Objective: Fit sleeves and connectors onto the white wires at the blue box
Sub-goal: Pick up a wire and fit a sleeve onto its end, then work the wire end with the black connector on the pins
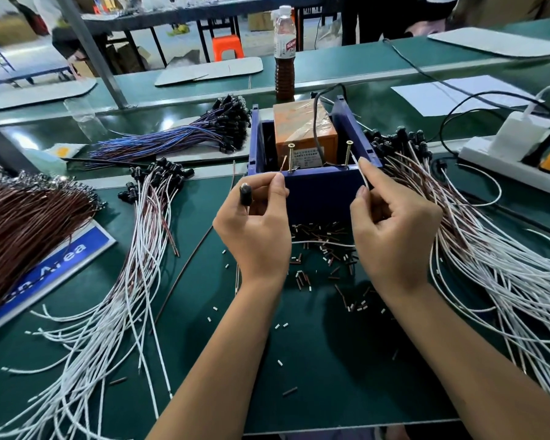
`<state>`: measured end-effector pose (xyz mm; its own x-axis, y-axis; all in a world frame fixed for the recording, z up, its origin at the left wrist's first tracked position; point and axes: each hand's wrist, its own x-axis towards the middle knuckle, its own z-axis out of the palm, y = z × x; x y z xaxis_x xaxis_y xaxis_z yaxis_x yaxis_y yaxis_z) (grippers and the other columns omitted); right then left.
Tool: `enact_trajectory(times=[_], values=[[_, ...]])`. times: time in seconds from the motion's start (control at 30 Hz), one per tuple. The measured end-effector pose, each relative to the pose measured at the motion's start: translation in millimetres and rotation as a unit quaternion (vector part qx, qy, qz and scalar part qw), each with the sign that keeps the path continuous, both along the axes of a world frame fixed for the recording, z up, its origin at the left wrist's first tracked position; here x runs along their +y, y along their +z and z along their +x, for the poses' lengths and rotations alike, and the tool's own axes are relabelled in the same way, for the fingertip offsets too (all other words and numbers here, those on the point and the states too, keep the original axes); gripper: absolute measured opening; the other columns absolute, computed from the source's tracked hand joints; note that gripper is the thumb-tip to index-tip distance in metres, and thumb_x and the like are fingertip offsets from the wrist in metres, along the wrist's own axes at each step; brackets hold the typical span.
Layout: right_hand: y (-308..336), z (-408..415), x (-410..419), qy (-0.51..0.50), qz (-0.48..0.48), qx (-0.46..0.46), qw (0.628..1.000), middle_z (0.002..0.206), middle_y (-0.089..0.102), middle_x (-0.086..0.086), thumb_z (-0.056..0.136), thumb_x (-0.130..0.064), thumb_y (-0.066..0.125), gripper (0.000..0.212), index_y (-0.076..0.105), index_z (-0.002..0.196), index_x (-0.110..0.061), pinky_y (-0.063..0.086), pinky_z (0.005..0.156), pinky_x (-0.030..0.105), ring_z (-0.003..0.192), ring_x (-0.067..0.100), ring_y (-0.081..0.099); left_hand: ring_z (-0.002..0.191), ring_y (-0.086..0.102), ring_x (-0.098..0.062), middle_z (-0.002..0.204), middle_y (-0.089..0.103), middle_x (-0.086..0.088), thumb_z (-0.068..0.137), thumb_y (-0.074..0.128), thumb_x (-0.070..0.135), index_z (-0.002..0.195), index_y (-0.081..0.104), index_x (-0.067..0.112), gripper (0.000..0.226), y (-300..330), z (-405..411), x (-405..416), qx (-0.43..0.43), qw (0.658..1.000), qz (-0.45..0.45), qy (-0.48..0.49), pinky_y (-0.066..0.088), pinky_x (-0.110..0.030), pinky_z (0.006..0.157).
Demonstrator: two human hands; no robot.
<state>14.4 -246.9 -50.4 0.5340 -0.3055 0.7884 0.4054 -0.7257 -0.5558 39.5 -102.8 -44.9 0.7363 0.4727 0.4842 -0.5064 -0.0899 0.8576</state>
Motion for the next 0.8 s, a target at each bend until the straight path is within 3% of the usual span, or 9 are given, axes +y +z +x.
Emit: enact_trajectory(times=[0.13, 0.23, 0.43, 0.6, 0.7, 0.8], values=[[-0.1, 1.9, -1.9, -0.012, 0.0, 0.008, 1.0, 0.074, 0.058, -0.01, 0.092, 0.006, 0.065, 0.036, 0.073, 0.127, 0.002, 0.034, 0.065, 0.001, 0.067, 0.004, 0.047, 0.07, 0.067, -0.027, 0.073, 0.072, -0.006, 0.093, 0.072, 0.006, 0.085, 0.074, 0.01, 0.009, -1.2, 0.8, -4.8, -0.001, 1.0, 0.01, 0.009, 0.053, -0.029, 0.069], [-1.0, 3.6, -2.0, -0.013, -0.009, 0.019, 1.0, 0.072, 0.057, -0.009, 0.092, 0.005, 0.065, 0.036, 0.072, 0.127, 0.002, 0.034, 0.063, 0.001, 0.065, 0.005, 0.046, 0.071, 0.067, -0.026, 0.075, 0.073, -0.007, 0.094, 0.072, 0.006, 0.09, 0.076, 0.006, 0.006, -1.3, 1.2, -6.3, 0.001, 1.0, 0.006, 0.004, 0.05, -0.023, 0.07], [-0.3, 3.7, -2.7, -0.003, -0.021, 0.003, 1.0, 0.079, 0.076, 0.01, 0.091, 0.006, 0.065, 0.034, 0.075, 0.124, 0.001, 0.039, 0.064, 0.009, 0.061, 0.01, 0.055, 0.072, 0.07, -0.026, 0.077, 0.074, -0.008, 0.093, 0.073, 0.004, 0.095, 0.078, 0.004, 0.006, 1.2, -0.6, -6.1, 0.002, 1.0, 0.012, 0.001, 0.054, -0.025, 0.07], [-1.0, 4.2, -2.6, -0.005, -0.03, -0.007, 1.0, 0.073, 0.071, 0.007, 0.094, 0.005, 0.062, 0.032, 0.074, 0.124, 0.002, 0.034, 0.061, 0.005, 0.062, 0.006, 0.045, 0.07, 0.07, -0.025, 0.075, 0.074, -0.008, 0.093, 0.073, 0.003, 0.094, 0.078, 0.001, 0.006, 3.0, -1.5, -5.7, -0.004, 0.999, 0.032, 0.014, 0.055, -0.025, 0.069], [-1.0, 3.7, -3.0, -0.003, -0.029, -0.01, 1.0, 0.078, 0.074, 0.01, 0.094, 0.005, 0.063, 0.032, 0.074, 0.124, 0.003, 0.036, 0.061, 0.01, 0.062, 0.004, 0.047, 0.07, 0.069, -0.027, 0.075, 0.074, -0.007, 0.093, 0.073, 0.004, 0.095, 0.079, 0.003, 0.006, 3.5, -2.6, -6.2, -0.002, 0.999, 0.036, 0.01, 0.055, -0.027, 0.068], [-0.4, 3.2, -2.4, -0.001, -0.032, -0.012, 0.999, 0.079, 0.075, 0.01, 0.094, 0.004, 0.062, 0.032, 0.074, 0.124, 0.002, 0.036, 0.063, 0.003, 0.064, 0.003, 0.047, 0.068, 0.068, -0.028, 0.074, 0.073, -0.007, 0.093, 0.073, 0.004, 0.094, 0.079, 0.004, 0.006, 2.9, -2.5, -6.2, -0.004, 0.999, 0.036, 0.01, 0.054, -0.025, 0.068]])
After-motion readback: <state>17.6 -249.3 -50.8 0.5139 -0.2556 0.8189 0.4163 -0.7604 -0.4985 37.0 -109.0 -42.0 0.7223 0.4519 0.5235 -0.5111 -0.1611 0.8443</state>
